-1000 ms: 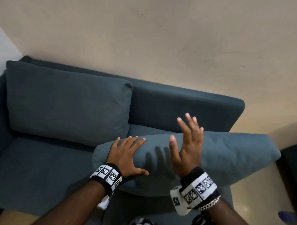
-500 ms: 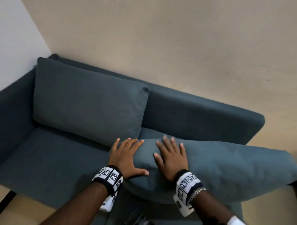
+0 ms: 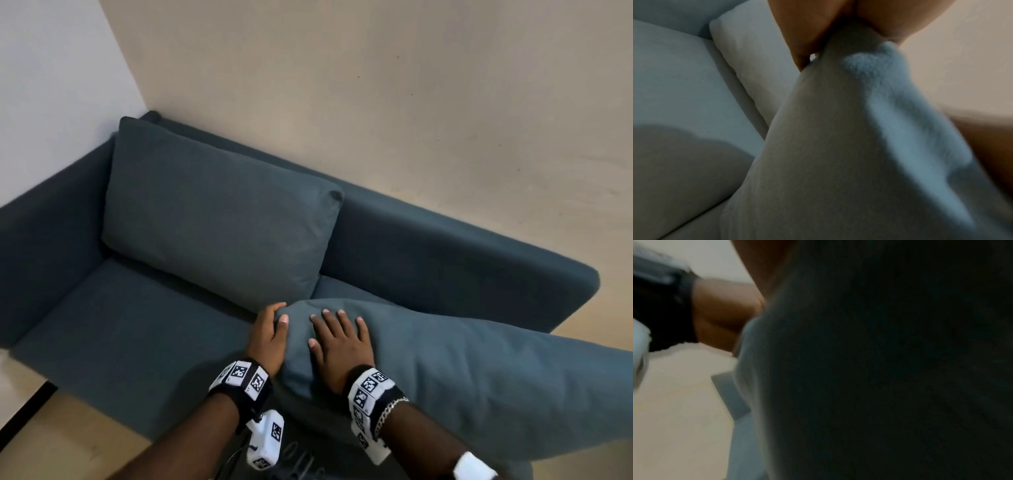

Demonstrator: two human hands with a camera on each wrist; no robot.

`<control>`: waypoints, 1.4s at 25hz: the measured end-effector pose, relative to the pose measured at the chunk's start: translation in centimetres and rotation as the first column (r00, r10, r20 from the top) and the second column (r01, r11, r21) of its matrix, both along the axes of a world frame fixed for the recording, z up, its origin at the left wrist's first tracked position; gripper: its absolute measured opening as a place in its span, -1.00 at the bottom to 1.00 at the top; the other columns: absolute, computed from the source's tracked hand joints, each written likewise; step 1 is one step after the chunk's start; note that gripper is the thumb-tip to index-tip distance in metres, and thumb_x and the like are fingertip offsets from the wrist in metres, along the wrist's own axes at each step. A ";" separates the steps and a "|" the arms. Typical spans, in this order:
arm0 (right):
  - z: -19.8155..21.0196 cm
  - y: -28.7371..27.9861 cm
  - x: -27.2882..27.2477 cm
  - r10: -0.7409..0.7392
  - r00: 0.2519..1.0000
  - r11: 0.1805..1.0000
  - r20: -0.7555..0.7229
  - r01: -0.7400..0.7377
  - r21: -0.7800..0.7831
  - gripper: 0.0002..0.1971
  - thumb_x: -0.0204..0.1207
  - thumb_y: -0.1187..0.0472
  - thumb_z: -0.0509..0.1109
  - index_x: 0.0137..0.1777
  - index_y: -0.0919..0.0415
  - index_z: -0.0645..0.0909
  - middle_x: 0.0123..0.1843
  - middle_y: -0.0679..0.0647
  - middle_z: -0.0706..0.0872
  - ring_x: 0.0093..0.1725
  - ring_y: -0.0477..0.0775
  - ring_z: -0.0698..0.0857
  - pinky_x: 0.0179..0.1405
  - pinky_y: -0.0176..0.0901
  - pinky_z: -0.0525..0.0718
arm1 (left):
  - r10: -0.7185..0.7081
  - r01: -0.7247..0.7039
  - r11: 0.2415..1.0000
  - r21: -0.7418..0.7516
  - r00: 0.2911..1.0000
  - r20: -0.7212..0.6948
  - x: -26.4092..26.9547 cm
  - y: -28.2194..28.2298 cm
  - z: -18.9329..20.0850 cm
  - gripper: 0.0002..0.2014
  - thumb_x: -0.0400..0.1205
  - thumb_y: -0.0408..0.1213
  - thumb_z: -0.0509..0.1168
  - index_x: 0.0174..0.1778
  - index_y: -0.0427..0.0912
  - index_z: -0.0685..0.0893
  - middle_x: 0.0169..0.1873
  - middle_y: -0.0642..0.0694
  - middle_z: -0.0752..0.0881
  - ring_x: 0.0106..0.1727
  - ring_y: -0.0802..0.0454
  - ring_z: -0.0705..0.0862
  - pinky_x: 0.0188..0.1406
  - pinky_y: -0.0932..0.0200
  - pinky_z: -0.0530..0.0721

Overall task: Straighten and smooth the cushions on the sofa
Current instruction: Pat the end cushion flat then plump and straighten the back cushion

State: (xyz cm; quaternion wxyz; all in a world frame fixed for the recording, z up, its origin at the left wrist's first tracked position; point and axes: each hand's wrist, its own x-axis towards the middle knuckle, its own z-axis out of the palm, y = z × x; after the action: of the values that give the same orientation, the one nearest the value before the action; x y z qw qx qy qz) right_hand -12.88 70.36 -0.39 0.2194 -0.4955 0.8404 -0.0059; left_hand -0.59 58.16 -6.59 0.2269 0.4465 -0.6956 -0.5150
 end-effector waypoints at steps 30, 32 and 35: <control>-0.2 8.2 -2.8 -0.215 0.970 0.914 -0.112 0.160 -0.373 -0.32 0.72 -0.26 -0.08 0.82 -0.09 0.12 0.85 -0.03 -0.23 0.85 0.20 0.07 0.78 0.09 -0.12 | -0.055 0.364 0.858 -0.363 0.767 0.639 -2.4 3.7 5.0 -0.53 0.75 0.23 0.00 0.53 0.21 0.50 0.69 0.04 0.34 0.76 -0.15 0.13 0.70 -0.38 0.03; -1.7 8.7 -4.0 -0.140 0.989 0.985 -0.055 0.134 -0.109 -0.29 0.71 -0.33 -0.20 0.84 -0.15 -0.05 0.83 -0.10 -0.29 0.86 0.14 -0.01 0.78 0.11 -0.20 | -0.093 0.476 0.789 -0.389 0.718 0.690 -2.8 4.2 4.8 -0.46 0.74 0.21 -0.10 0.58 0.16 0.46 0.71 0.03 0.33 0.78 -0.12 0.11 0.71 -0.39 0.01; 3.9 8.3 -5.0 -0.249 0.967 0.812 0.060 0.242 -0.531 -0.40 0.77 -0.17 0.18 0.77 -0.03 0.27 0.83 0.01 0.22 0.82 0.07 0.14 0.82 0.17 0.03 | -0.060 0.467 0.778 -0.421 0.722 0.690 -2.8 4.4 5.1 -0.36 0.69 0.21 -0.23 0.60 0.11 0.45 0.68 0.01 0.39 0.77 -0.13 0.14 0.70 -0.44 -0.02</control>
State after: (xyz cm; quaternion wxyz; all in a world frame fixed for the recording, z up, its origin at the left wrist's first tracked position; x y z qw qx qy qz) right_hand -17.87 78.69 3.55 0.0650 -0.4243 0.8636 -0.2645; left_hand -3.41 62.57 -1.49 0.0176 0.3966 -0.9090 -0.1270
